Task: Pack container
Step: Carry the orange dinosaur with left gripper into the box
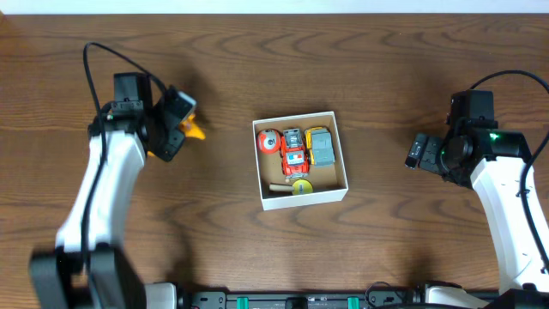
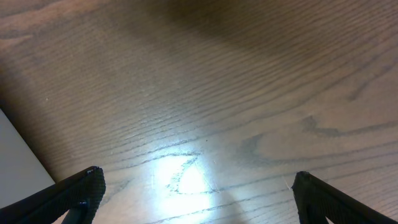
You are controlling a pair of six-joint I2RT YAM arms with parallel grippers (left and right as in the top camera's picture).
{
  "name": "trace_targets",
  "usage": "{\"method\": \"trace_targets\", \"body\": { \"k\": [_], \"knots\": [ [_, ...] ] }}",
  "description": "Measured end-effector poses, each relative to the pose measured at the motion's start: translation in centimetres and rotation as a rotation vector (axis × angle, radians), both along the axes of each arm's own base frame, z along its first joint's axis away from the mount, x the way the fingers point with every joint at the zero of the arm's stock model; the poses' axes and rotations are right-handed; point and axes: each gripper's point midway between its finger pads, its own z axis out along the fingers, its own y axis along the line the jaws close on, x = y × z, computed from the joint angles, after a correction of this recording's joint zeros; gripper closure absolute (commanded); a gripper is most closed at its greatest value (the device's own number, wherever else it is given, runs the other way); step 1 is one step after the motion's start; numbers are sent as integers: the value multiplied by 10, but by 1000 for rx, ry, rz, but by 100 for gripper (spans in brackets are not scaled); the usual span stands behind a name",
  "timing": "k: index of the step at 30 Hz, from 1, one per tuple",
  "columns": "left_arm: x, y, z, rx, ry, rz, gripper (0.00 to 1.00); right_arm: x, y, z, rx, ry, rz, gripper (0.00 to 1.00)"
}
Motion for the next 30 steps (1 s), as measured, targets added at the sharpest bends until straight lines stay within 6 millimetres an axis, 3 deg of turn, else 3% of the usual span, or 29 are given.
{"method": "trace_targets", "body": {
  "k": [3,6,11,17,20,25,30],
  "knots": [
    [-15,-34,42,-5,-100,-91,94,0,0,0,0,0,0,1],
    [-38,-76,71,-24,-161,-216,94,0,0,0,0,0,0,1],
    [-65,-138,88,-103,-194,-344,94,0,0,0,0,1,0,1],
    [-74,-204,84,-249,-174,-347,94,0,0,0,0,1,0,1],
    [-70,-230,69,-297,-134,-314,94,-1,0,0,0,4,0,1],
    [-67,-254,30,-323,-23,-226,94,-2,0,-1,1,9,0,1],
    [-67,-256,5,-325,58,-131,94,-2,0,-1,0,9,0,1]
  ]
}}
